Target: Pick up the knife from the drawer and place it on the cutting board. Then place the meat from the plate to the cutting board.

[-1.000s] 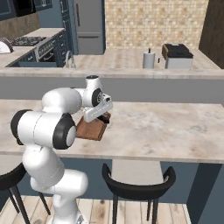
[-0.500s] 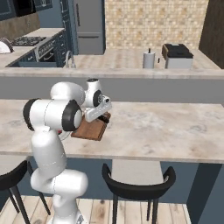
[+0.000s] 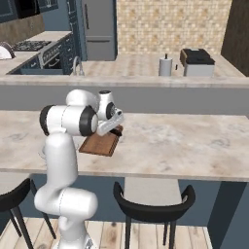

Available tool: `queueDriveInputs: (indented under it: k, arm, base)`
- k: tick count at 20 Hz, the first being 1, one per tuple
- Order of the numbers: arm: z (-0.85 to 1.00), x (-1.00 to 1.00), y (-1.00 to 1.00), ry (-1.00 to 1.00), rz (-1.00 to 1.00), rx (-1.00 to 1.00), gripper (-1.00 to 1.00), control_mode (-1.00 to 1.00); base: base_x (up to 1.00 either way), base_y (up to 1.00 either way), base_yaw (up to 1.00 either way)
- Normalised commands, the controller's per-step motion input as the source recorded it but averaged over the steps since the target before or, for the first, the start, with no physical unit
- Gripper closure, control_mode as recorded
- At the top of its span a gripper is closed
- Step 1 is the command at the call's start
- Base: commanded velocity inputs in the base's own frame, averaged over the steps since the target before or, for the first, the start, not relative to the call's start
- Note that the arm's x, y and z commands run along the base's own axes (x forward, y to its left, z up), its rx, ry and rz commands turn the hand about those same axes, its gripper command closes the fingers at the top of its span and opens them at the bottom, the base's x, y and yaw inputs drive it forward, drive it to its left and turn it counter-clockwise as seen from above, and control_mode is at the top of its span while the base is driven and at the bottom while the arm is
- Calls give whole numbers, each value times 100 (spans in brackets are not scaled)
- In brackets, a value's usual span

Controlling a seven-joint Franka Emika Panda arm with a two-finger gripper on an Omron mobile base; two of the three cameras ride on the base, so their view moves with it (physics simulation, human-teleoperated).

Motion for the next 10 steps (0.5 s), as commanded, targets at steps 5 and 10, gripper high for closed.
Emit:
queueDriveInputs:
  k: [5,10]
  arm:
    - [-29,47,0,1,5,0,100,-100]
    - [-27,33,0,2,5,0,100,-100]
  base:
    - [0,0,0]
    - [0,0,0]
